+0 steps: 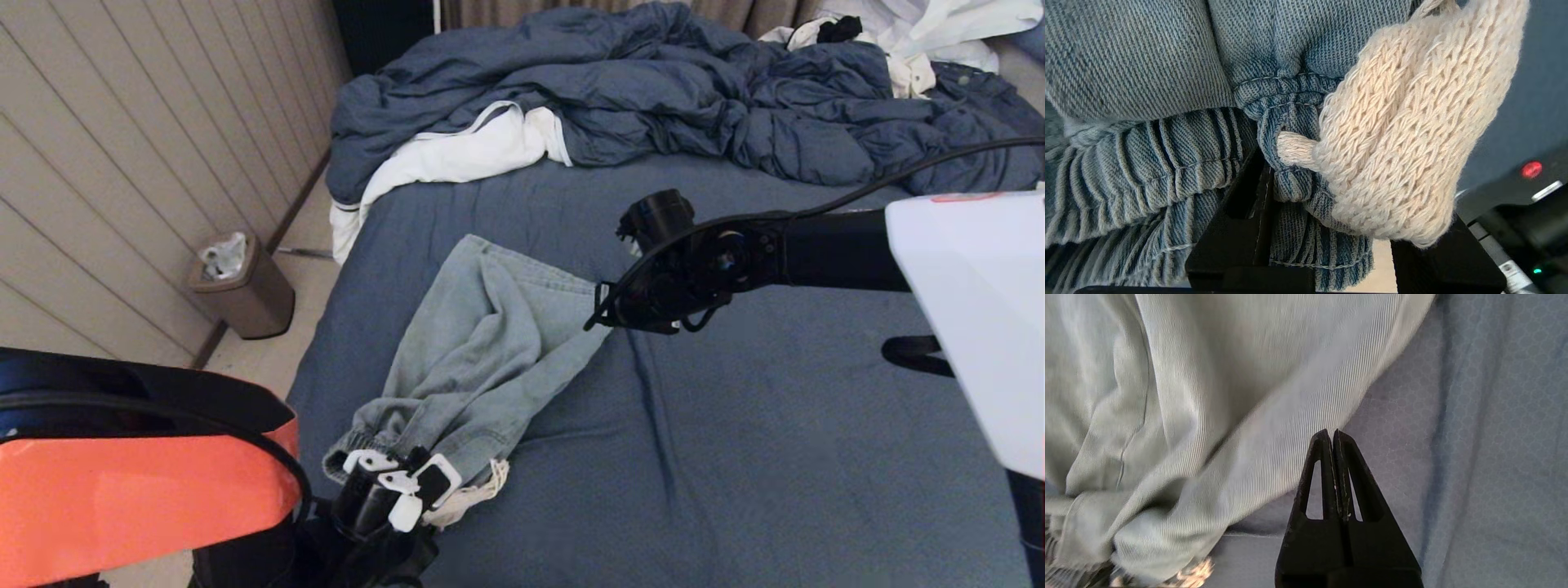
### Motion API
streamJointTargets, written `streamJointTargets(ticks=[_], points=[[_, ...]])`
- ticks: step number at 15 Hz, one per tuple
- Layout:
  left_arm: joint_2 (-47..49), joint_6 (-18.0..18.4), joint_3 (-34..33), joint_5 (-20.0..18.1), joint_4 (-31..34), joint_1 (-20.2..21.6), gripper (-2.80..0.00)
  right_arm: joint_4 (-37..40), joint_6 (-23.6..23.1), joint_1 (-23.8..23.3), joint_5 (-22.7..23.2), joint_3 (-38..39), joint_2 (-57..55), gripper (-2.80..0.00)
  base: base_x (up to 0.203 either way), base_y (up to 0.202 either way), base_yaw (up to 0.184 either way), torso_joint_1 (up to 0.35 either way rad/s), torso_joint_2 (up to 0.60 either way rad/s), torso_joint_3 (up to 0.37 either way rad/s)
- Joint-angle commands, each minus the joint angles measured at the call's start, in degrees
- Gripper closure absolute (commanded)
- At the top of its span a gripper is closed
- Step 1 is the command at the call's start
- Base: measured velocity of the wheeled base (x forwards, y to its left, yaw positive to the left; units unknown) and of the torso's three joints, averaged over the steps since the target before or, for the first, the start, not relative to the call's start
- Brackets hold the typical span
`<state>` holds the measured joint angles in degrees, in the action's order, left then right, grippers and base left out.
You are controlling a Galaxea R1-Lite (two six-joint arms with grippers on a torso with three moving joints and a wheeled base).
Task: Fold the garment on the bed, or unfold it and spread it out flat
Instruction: Fold the blue shorts
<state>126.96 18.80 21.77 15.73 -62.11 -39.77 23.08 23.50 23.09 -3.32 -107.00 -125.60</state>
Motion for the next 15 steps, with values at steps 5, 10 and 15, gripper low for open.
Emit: streamJointTargets(ticks=[5,10,15], points=[[-5.82,3.36,-3.09,-0.31,-3.93,7.59,0.0,0.04,0.14,0.03,-0.02,-0.05,-0.17,0.0,0.0,0.0,0.0,0.0,0.0,0.0],[-10.98,5.88,-3.86,-2.98,-3.08,18.03,0.0,0.04,0.14,0.11,-0.02,0.03,-0.08,0.0,0.0,0.0,0.0,0.0,0.0,0.0],[-17.03,7.16,-5.83,-3.21,-1.32,22.08,0.0,0.04,0.14,0.11,-0.02,0.12,-0.17,0.0,0.0,0.0,0.0,0.0,0.0,0.0]])
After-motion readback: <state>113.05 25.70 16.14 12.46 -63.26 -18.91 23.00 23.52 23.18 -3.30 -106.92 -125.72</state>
